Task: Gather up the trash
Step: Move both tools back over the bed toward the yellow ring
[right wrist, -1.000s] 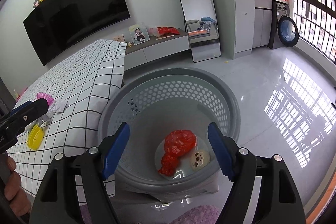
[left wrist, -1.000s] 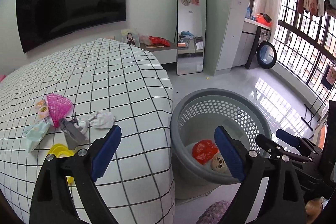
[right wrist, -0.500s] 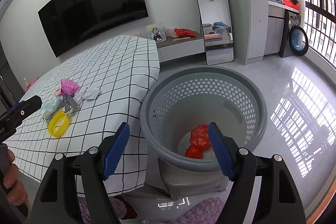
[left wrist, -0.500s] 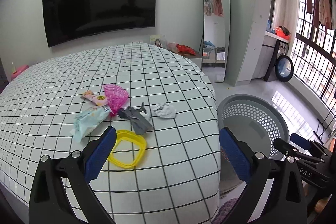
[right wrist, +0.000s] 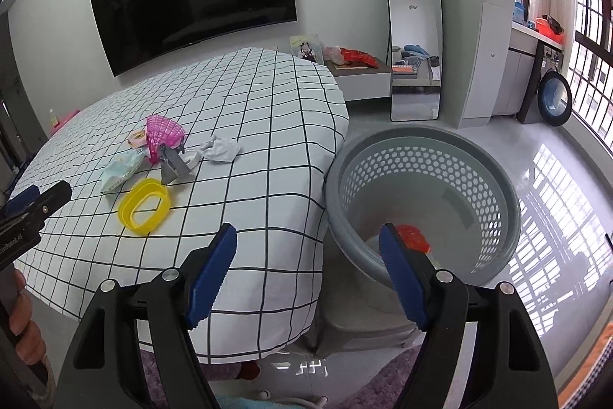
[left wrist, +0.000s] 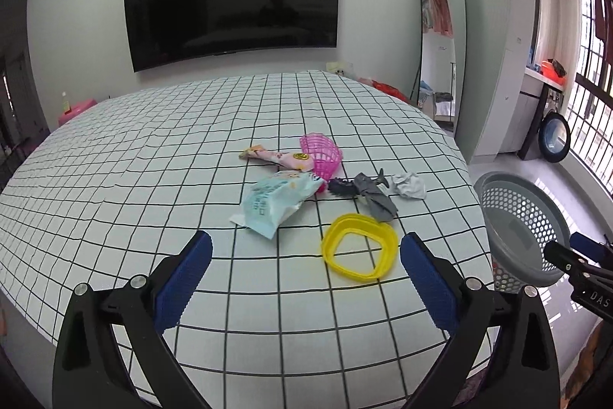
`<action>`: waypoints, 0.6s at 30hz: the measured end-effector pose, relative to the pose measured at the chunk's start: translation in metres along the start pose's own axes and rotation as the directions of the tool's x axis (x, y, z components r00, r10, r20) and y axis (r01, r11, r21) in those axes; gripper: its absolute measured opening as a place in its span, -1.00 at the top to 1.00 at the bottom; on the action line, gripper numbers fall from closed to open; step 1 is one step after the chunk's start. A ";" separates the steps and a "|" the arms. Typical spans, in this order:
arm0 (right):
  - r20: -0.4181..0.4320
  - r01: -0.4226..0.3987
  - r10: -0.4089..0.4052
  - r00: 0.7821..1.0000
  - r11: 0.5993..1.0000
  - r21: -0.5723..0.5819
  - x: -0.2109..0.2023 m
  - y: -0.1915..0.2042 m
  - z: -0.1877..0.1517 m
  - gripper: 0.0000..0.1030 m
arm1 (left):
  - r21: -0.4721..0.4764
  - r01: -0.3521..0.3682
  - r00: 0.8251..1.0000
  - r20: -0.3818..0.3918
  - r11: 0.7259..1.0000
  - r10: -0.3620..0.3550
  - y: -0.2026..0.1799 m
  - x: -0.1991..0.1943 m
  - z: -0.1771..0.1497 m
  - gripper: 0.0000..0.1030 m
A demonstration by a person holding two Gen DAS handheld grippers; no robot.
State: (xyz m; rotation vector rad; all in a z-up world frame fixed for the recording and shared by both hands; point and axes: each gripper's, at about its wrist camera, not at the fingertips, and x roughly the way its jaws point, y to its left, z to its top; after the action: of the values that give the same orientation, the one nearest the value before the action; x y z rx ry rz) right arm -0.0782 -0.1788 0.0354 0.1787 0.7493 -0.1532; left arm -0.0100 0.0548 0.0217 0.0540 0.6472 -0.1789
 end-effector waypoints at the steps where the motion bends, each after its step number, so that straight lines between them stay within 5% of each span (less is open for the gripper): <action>1: 0.006 0.006 -0.006 1.000 1.000 -0.002 -0.004 0.003 0.001 -0.43 | -0.008 -0.002 1.000 0.004 1.000 0.002 0.006 -0.002 -0.002 -0.87; 18: 0.057 0.068 -0.068 0.996 0.998 0.007 -0.053 0.047 -0.013 -0.43 | 0.006 0.078 0.996 0.048 0.997 -0.078 0.036 -0.022 -0.005 -0.87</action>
State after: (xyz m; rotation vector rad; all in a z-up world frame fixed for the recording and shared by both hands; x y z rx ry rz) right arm -0.1153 -0.1269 0.0676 0.1526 0.6981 -0.2241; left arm -0.0241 0.0937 0.0305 0.0285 0.6010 -0.2561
